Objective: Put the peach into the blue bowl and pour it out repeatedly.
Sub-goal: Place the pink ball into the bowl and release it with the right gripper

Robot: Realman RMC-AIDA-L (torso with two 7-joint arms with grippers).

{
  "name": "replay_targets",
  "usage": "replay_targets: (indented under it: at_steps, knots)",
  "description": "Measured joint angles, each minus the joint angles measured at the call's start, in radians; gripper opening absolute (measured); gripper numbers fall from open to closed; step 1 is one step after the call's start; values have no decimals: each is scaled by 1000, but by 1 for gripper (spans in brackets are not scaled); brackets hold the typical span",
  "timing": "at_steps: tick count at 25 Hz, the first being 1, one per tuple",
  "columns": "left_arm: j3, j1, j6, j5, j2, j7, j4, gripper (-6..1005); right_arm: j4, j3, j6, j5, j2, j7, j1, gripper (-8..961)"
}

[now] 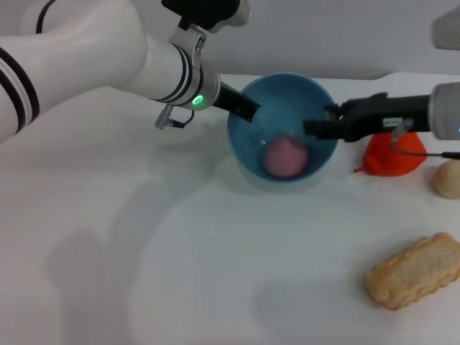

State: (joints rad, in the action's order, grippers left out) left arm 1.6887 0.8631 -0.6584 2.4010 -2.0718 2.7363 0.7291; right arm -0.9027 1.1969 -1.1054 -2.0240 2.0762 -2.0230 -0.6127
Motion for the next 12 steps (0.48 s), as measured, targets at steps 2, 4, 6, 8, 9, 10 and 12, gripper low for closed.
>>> replay_targets:
  at_steps: [2,4,6,8,9,10,12]
  knots:
    - [18,1,30,18,2,-5,5,0,-64,-14,7,44,4,74,59,602]
    - [24,3,42,48,3,-6,16,0,-114,-49,9,127,5,181,124,608]
    - [29,15,49,117,2,-4,35,0,-146,-107,-2,215,5,269,184,608]
    - [31,35,59,185,0,1,46,-1,-159,-186,-18,276,4,315,229,608]
    - [31,35,59,185,0,1,46,-1,-158,-229,-24,296,3,328,248,608]
    - [31,41,68,199,-1,1,50,-1,-147,-260,-27,303,3,338,258,609]
    - [42,47,97,223,-2,1,57,-1,-101,-341,-33,311,2,373,278,609]
